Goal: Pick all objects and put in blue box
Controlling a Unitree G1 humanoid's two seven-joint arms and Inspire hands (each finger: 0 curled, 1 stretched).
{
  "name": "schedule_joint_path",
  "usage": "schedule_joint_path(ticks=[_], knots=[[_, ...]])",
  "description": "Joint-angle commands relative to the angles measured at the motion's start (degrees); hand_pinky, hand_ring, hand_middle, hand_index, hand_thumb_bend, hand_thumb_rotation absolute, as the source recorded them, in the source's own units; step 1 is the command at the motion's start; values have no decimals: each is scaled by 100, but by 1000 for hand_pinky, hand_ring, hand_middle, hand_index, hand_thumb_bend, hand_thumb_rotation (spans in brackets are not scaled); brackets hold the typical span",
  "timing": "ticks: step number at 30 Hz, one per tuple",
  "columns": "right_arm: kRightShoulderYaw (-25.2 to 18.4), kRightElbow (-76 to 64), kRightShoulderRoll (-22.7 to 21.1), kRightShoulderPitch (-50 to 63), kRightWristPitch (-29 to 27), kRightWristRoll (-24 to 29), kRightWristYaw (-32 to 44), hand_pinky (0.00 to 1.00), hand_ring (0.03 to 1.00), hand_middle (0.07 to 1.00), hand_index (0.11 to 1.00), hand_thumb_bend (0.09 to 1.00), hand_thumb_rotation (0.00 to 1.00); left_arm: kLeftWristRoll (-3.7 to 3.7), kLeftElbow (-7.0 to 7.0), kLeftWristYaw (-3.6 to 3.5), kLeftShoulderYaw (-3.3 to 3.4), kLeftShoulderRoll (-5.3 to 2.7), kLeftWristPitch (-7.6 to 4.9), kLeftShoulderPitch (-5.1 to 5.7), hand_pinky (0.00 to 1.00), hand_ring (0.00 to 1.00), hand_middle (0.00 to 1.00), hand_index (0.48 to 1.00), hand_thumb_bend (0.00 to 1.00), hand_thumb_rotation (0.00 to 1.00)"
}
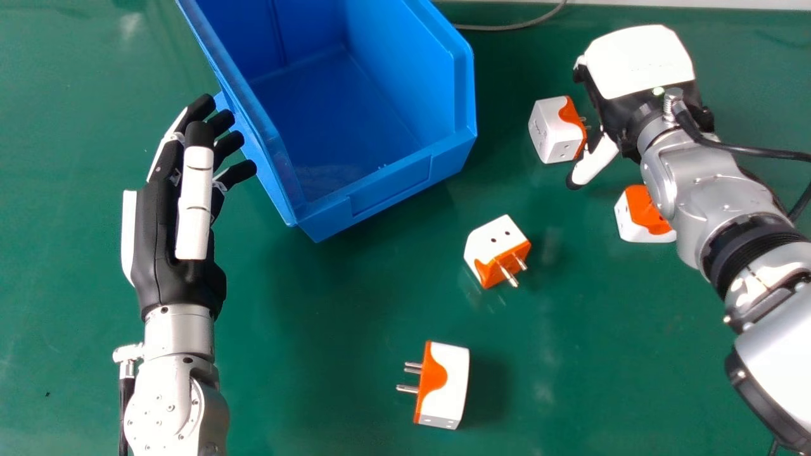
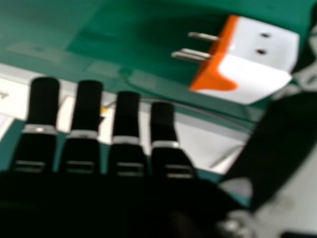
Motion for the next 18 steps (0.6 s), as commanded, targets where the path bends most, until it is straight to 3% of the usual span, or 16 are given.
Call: schedule_joint_path(ticks=[1, 7, 13, 18], knots=[[-8, -16, -3, -119, 104, -32, -214, 557, 688, 755, 769, 957, 388, 1, -144, 0, -13, -29, -43, 16, 734, 816, 833, 834, 683, 787], [42, 10, -1, -149, 176, -91, -421, 541, 674, 739, 748, 973, 396, 28, -187, 37, -33, -32, -26, 57, 734, 815, 832, 834, 683, 787], [93, 23, -5, -240, 72, -80, -151, 531, 666, 732, 744, 984, 403, -25, -343, -1, -39, -41, 21, 182, 735, 814, 831, 835, 679, 789], [98, 19, 20, -249, -25, -61, -37, 532, 669, 732, 744, 987, 408, 6, -523, 60, -40, -82, 90, 305, 735, 814, 832, 836, 679, 789]])
